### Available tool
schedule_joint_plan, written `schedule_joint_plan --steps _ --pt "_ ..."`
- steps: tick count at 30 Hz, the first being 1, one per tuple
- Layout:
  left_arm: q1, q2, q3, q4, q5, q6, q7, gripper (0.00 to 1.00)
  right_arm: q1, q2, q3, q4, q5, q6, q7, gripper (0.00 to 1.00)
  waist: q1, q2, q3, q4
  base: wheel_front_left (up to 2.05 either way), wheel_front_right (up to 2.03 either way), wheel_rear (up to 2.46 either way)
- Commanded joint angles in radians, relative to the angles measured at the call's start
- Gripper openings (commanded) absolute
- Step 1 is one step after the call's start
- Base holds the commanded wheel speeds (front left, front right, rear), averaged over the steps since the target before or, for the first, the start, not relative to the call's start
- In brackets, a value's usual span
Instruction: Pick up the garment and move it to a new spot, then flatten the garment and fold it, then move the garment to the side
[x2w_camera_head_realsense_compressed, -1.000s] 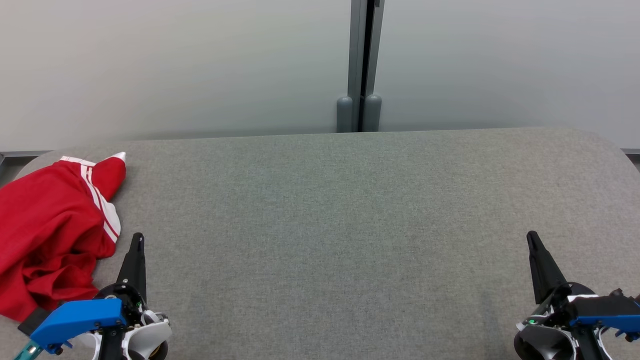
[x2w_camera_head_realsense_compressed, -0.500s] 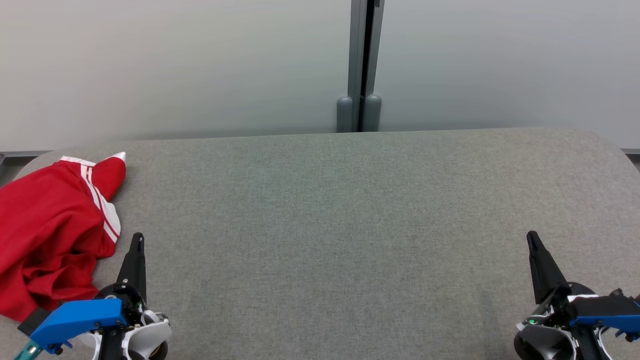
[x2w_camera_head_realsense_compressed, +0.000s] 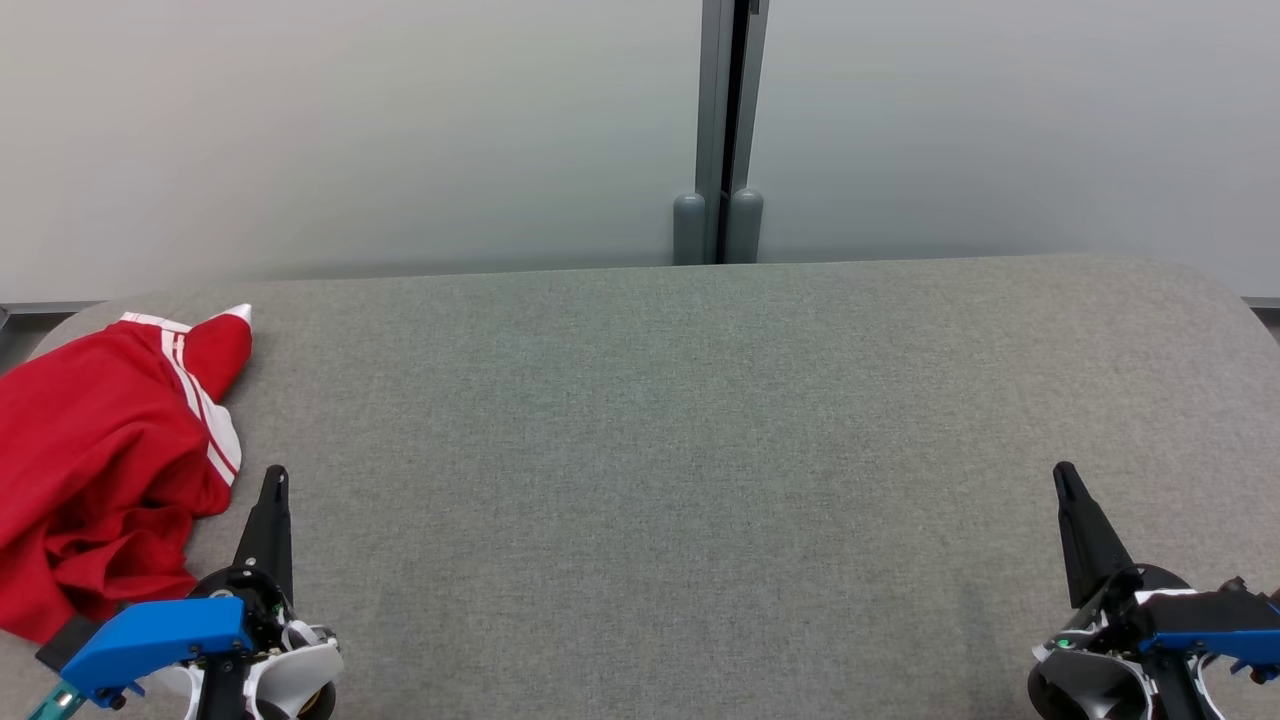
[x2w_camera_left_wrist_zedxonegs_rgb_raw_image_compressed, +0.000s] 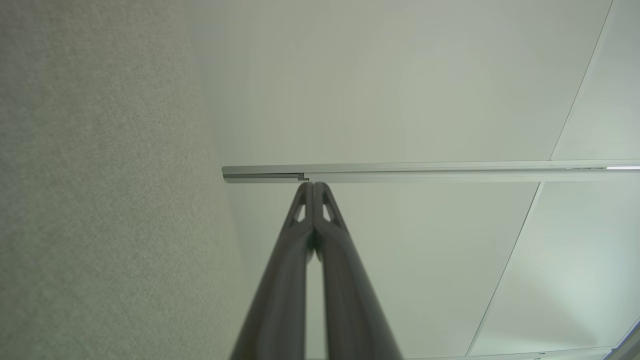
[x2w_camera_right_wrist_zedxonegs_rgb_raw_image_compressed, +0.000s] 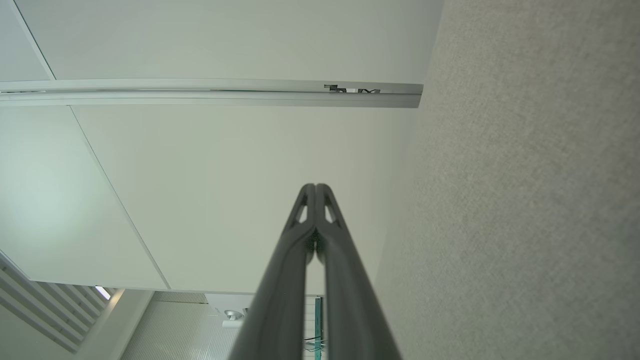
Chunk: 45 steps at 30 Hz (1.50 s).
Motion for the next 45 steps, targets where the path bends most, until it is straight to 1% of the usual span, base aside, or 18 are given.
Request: schedule_joint_plan --steps 1,6,7,11,16,21,23,24,29,30,32,45 --pt "-0.009 -0.002 0.001 -0.003 0.002 -0.009 0.002 0.0 -0.013 0.001 -0.002 0.001 -0.003 0.003 0.003 0.0 0.0 0.0 0.0 0.0 0.0 0.0 0.0" --pt "-0.009 -0.002 0.001 -0.003 0.002 -0.009 0.002 0.0 -0.013 0.001 -0.002 0.001 -0.003 0.003 0.003 0.0 0.0 0.0 0.0 0.0 0.0 0.0 0.0" --pt "0.0 0.0 0.0 0.0 0.0 0.0 0.0 1.0 0.0 0.0 0.0 0.0 0.0 0.0 0.0 1.0 0.0 0.0 0.0 0.0 0.0 0.0 0.0" --pt "0.023 -0.003 -0.002 0.025 0.002 0.002 -0.005 1.0 0.019 0.005 0.003 0.021 -0.002 -0.003 -0.002 1.0 0.0 0.0 0.0 0.0 0.0 0.0 0.0" --pt "0.021 -0.002 -0.008 0.026 0.037 0.002 -0.026 1.0 0.02 -0.004 0.015 0.011 -0.025 -0.002 -0.022 1.0 0.0 0.0 0.001 0.0 0.0 0.0 0.0" --pt "0.018 -0.002 -0.01 0.023 0.151 0.001 -0.056 1.0 0.017 -0.025 0.036 0.013 -0.11 -0.002 -0.056 1.0 0.0 0.0 0.002 0.001 0.0 0.0 0.0" --pt "0.018 -0.002 -0.011 0.023 0.17 0.001 -0.061 1.0 0.016 -0.026 0.037 0.012 -0.129 -0.002 -0.061 1.0 0.0 0.0 0.003 0.001 0.0 0.0 0.0" --pt "0.018 -0.002 -0.013 0.022 0.21 0.001 -0.07 1.0 0.016 -0.027 0.039 0.009 -0.169 -0.002 -0.07 1.0 0.0 0.0 0.003 0.001 0.0 0.0 0.0" --pt "0.023 -0.002 -0.019 0.022 0.315 0.006 -0.092 1.0 0.017 -0.034 0.053 0.006 -0.272 -0.001 -0.093 1.0 0.0 0.0 0.002 0.001 0.0 0.0 0.0" --pt "0.023 -0.002 -0.019 0.022 0.315 0.006 -0.092 1.0 0.017 -0.034 0.053 0.006 -0.272 -0.001 -0.093 1.0 0.0 0.0 0.002 0.001 0.0 0.0 0.0" --pt "0.026 -0.002 -0.025 0.021 0.357 0.009 -0.101 1.0 0.019 -0.035 0.056 0.005 -0.318 -0.001 -0.101 1.0 0.0 0.0 0.002 0.002 0.0 0.0 0.0" --pt "0.045 -0.001 -0.058 0.018 0.602 0.046 -0.153 1.0 0.034 -0.028 0.075 0.023 -0.556 0.0 -0.153 1.0 0.0 0.0 0.001 0.006 0.0 0.0 0.0"
